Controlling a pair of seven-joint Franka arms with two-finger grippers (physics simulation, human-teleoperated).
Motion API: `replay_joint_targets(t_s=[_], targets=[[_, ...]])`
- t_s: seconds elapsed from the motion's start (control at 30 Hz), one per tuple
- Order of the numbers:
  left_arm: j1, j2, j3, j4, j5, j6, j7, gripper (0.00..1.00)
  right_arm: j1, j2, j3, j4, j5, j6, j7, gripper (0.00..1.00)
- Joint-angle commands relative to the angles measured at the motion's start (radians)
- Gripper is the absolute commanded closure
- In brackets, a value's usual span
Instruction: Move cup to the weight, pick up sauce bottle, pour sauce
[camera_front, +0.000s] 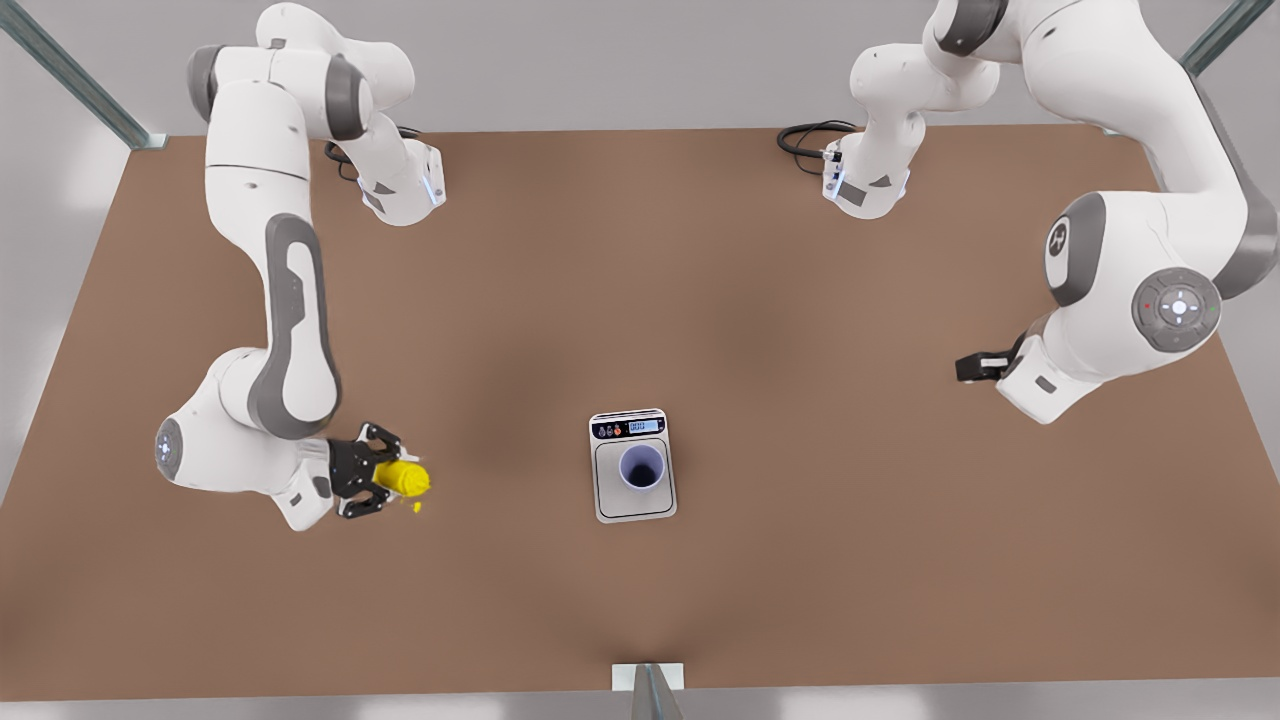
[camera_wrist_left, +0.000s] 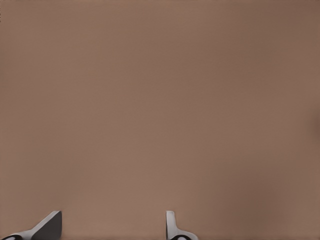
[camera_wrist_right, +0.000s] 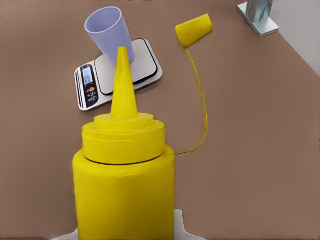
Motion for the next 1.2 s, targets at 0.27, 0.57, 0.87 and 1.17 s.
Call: replay_joint_targets(t_s=[0.27,0.57,0.87,1.17], targets=[[-0.005,0.0,0.0,0.0,0.0,-0.002,-0.002,0.0,-0.139,0.009,0.071,-0.036,0.153,0.001,-0.233,0.46],[-0.005,-0.002,0.0,0.0,0.0,-0.005,-0.002,0.0,-0.315,0.02,0.234,-0.05,0.297,-0.036,-0.365,0.45],[-0.006,-0.002,0.0,0.0,0.002,-0.005,-0.002,0.0,-0.432,0.117,0.322,-0.053,0.435,-0.108,-0.663,0.45],[-0.009,-0.002,-0.002,0.0,0.002,-0.006,-0.002,0.0,-0.528,0.206,0.411,-0.067,0.484,-0.197,-0.78,0.45]])
